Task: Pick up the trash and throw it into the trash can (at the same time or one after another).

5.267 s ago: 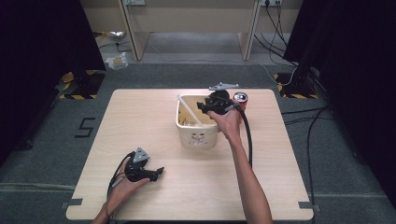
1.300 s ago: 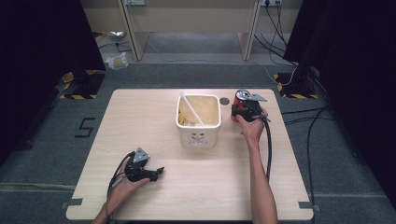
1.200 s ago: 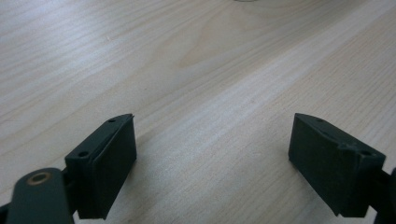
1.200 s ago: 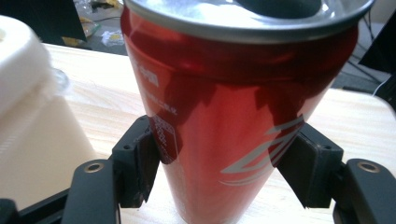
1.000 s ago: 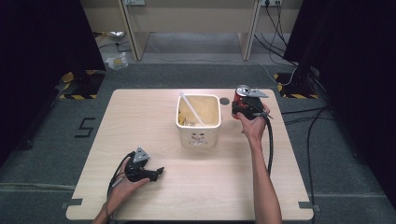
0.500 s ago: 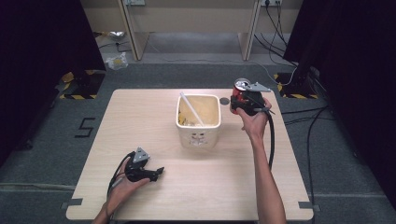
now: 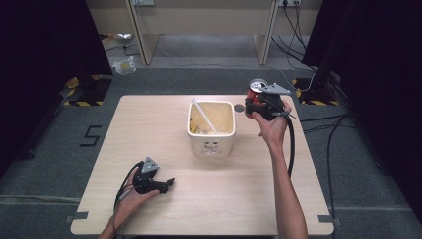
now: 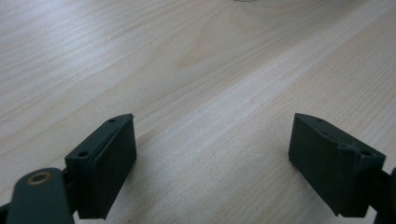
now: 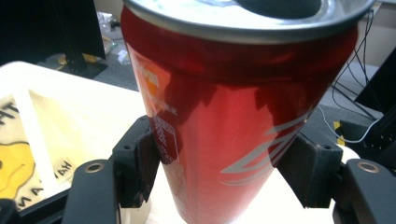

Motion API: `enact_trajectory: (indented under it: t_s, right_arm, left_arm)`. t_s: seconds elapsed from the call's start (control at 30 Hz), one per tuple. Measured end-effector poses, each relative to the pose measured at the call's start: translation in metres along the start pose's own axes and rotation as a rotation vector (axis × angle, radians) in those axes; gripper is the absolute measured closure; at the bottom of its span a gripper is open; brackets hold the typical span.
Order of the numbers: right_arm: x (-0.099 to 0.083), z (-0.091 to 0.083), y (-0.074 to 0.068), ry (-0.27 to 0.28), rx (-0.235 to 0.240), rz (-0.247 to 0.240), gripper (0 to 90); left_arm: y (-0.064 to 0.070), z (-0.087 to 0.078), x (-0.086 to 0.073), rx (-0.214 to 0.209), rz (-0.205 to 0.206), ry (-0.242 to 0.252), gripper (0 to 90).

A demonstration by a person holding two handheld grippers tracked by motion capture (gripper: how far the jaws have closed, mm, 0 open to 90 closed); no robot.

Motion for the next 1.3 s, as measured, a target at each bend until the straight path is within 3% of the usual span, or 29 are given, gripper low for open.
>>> enact_trajectory:
  t_s: [0.13, 0.5, 0.6, 0.87, 1.3]
  right_arm:
    - [0.005, -0.005, -0.003, 0.016, 0.006, -0.005, 34.5]
    - [0.027, -0.02, -0.025, 0.056, 0.083, -0.03, 34.5]
    - [0.029, -0.02, -0.029, 0.065, 0.105, -0.015, 34.5]
    - [0.036, -0.013, -0.053, 0.054, 0.161, -0.052, 34.5]
    - [0.028, 0.001, -0.072, 0.015, 0.226, -0.064, 34.4]
  left_arm:
    - [0.0, 0.0, 0.0, 0.0, 0.0, 0.0, 14.3]
    - [0.0, 0.0, 0.0, 0.0, 0.0, 0.0, 14.3]
    - [0.0, 0.0, 0.0, 0.0, 0.0, 0.0, 14.3]
    - [0.0, 0.0, 0.0, 0.001, 0.003, 0.0, 14.3]
    - [0.0, 0.0, 0.0, 0.001, 0.003, 0.0, 14.4]
Point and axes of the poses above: each handheld gripper's, and its own axes: z roughly forward along the jaws, x roughly out of its top, y roughly to its right, the point moved 1 cm from there along z, roughly forward along the jaws, and after that the axes turned 2 degrees about y, right-handed, at the moved point
